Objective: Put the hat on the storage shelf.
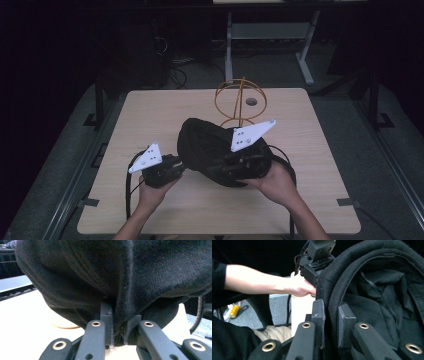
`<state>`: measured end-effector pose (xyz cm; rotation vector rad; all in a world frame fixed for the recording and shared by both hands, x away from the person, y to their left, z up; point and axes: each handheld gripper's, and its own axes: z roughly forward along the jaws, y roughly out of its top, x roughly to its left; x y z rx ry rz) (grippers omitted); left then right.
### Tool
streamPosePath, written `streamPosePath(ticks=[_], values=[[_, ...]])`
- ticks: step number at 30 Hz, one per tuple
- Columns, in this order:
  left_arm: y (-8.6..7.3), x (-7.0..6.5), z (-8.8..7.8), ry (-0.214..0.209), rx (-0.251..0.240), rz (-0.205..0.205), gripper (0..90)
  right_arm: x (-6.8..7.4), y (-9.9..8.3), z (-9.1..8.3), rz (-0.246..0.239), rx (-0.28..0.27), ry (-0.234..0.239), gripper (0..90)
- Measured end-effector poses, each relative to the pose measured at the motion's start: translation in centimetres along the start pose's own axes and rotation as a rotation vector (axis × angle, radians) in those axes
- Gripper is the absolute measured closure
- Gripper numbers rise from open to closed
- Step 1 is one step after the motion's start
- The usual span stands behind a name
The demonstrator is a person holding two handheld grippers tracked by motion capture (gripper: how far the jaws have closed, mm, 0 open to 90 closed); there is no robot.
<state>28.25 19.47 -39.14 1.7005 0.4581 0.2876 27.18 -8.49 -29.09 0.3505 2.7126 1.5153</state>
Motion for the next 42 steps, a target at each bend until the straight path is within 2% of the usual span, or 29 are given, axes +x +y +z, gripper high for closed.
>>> streamPosePath(ticks=[4, 8, 15, 16, 19, 21, 23, 25, 26, 27, 30, 32, 33, 34, 36, 39, 42], values=[[0.9, -0.1, -0.6, 0.0, 0.002, 0.024, 84.7, -0.1, -0.2, -0.4, 0.012, -0.023, 0.01, 78.1], [1.7, -0.2, -1.1, 0.006, -0.009, 0.021, 85.4, -0.3, -0.3, -0.9, 0.035, -0.053, 0.012, 76.4], [3.4, -0.3, -2.0, -0.001, 0.0, 0.002, 85.5, -0.8, -0.5, -1.4, 0.067, -0.101, 0.031, 71.9], [4.0, -0.4, -2.2, 0.006, 0.004, 0.009, 85.5, -1.0, -0.6, -1.5, 0.077, -0.113, 0.037, 70.1], [4.8, -0.4, -2.5, 0.008, 0.008, 0.01, 85.6, -1.2, -0.8, -1.5, 0.086, -0.128, 0.037, 67.7], [5.7, -0.3, -2.6, -0.005, 0.012, 0.011, 85.6, -1.4, -0.9, -1.6, 0.097, -0.141, 0.037, 65.8], [6.3, -0.1, -2.8, -0.015, 0.011, 0.001, 85.6, -1.5, -1.0, -1.6, 0.103, -0.15, 0.03, 62.6], [7.4, 0.0, -2.9, -0.016, 0.027, 0.02, 85.7, -1.6, -1.2, -1.6, 0.109, -0.159, 0.024, 56.7], [7.4, 0.0, -2.9, -0.016, 0.027, 0.02, 85.7, -1.6, -1.3, -1.7, 0.112, -0.161, 0.018, 53.5], [7.7, 0.1, -3.0, -0.012, 0.036, 0.024, 85.7, -1.6, -1.3, -1.7, 0.112, -0.161, 0.018, 53.5], [8.1, 0.5, -3.1, -0.008, 0.06, 0.022, 85.7, -1.5, -1.8, -1.9, 0.117, -0.164, -0.014, 43.7], [8.2, 0.8, -3.3, -0.005, 0.067, 0.018, 85.7, -1.8, -3.0, -2.5, 0.136, -0.171, -0.045, 37.5], [8.1, 0.9, -3.3, -0.004, 0.068, 0.012, 85.7, -1.8, -3.0, -2.5, 0.136, -0.171, -0.045, 37.5], [8.1, 1.1, -3.4, -0.003, 0.068, 0.008, 85.7, -2.0, -4.1, -2.9, 0.157, -0.172, -0.065, 36.6], [8.0, 1.4, -3.5, 0.004, 0.072, 0.0, 85.7, -2.1, -4.5, -3.1, 0.164, -0.171, -0.07, 36.0], [8.0, 1.8, -3.5, 0.01, 0.072, -0.008, 85.7, -2.7, -6.5, -3.8, 0.2, -0.164, -0.104, 32.8], [8.1, 2.3, -3.5, 0.012, 0.07, -0.024, 85.7, -2.8, -7.4, -4.3, 0.211, -0.161, -0.119, 31.9]])
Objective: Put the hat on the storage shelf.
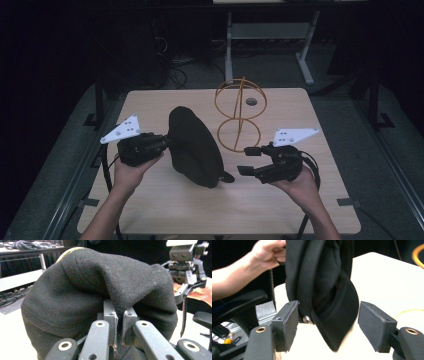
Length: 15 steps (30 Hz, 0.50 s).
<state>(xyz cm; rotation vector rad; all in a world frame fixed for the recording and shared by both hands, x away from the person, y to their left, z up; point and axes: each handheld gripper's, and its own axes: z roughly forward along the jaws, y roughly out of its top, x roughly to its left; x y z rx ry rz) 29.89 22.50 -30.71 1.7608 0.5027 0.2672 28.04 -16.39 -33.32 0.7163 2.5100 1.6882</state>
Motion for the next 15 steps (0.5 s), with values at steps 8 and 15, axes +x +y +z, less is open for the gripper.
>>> streamPosePath(ticks=[8, 15], values=[[0.6, 1.2, 0.5, 0.011, 0.026, -0.016, 85.7, -2.0, -2.6, -2.2, 0.053, -0.016, -0.078, 28.8], [2.0, 1.7, 0.7, 0.016, 0.035, -0.004, 85.7, -3.6, -4.9, -3.2, 0.094, 0.002, -0.144, 27.6]])
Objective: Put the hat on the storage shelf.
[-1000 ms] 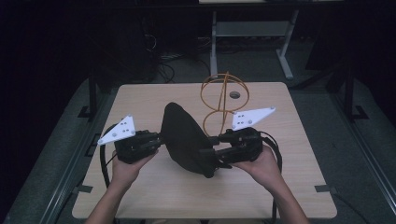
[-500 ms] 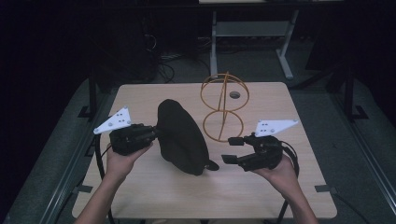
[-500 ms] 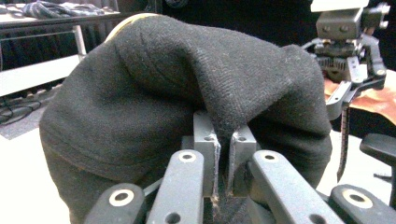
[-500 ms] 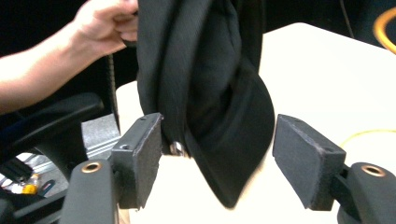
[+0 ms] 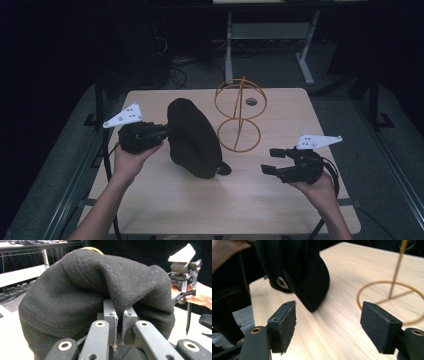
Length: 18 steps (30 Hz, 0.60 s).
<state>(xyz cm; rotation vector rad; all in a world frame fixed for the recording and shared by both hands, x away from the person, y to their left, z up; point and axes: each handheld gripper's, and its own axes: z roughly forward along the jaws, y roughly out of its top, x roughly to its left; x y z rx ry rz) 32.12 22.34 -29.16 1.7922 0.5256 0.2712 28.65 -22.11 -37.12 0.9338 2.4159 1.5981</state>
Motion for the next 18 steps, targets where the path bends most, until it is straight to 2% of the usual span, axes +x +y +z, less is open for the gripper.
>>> streamPosePath(ticks=[3, 4, 14, 18], values=[[0.7, 0.2, 0.0, -0.003, -0.002, 0.004, 85.7, -0.8, -0.9, -0.2, 0.011, 0.01, -0.02, 27.4], [0.9, 0.3, 0.0, -0.005, -0.002, 0.0, 85.7, -1.1, -1.3, -0.3, 0.013, 0.022, -0.04, 27.1], [3.1, 1.3, 0.2, -0.001, -0.018, -0.007, 85.7, -2.4, -2.7, -0.8, 0.034, 0.054, -0.093, 26.4], [4.0, 1.8, 0.3, 0.003, -0.021, -0.013, 85.7, -3.0, -3.2, -1.0, 0.047, 0.05, -0.105, 25.8]])
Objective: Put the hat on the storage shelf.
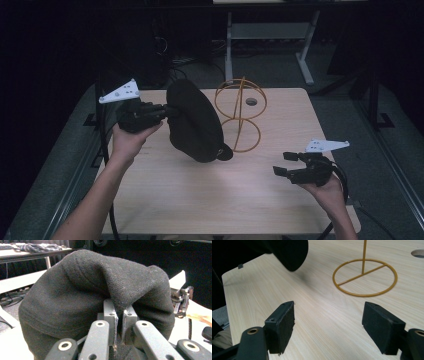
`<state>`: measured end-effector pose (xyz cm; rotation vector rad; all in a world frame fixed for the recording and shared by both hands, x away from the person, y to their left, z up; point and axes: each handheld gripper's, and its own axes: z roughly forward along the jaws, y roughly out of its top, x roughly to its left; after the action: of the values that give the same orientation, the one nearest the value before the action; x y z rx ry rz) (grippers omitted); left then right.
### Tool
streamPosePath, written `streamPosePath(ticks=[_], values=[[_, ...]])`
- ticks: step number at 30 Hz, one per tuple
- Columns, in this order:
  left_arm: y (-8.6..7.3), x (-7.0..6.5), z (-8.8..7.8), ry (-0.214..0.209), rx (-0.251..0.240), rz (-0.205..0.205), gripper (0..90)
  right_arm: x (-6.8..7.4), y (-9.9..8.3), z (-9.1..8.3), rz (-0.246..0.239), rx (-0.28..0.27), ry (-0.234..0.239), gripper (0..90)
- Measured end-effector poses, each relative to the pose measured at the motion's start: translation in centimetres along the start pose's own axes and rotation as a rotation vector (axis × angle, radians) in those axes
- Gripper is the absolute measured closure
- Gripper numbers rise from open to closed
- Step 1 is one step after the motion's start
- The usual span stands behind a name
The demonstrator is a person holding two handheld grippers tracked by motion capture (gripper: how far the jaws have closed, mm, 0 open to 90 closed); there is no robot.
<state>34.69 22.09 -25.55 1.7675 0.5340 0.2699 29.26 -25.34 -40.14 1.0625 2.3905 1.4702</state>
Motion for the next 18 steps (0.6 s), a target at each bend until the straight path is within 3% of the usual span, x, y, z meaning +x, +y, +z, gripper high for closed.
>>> streamPosePath(ticks=[10, 18], values=[[2.4, 0.7, 1.3, 0.004, 0.018, 0.022, 85.7, -0.9, -0.5, -0.4, 0.011, -0.003, -0.019, 25.8], [4.1, 1.1, 2.8, -0.001, 0.03, 0.042, 85.7, -1.9, -1.1, -0.8, 0.025, -0.008, -0.068, 25.8]])
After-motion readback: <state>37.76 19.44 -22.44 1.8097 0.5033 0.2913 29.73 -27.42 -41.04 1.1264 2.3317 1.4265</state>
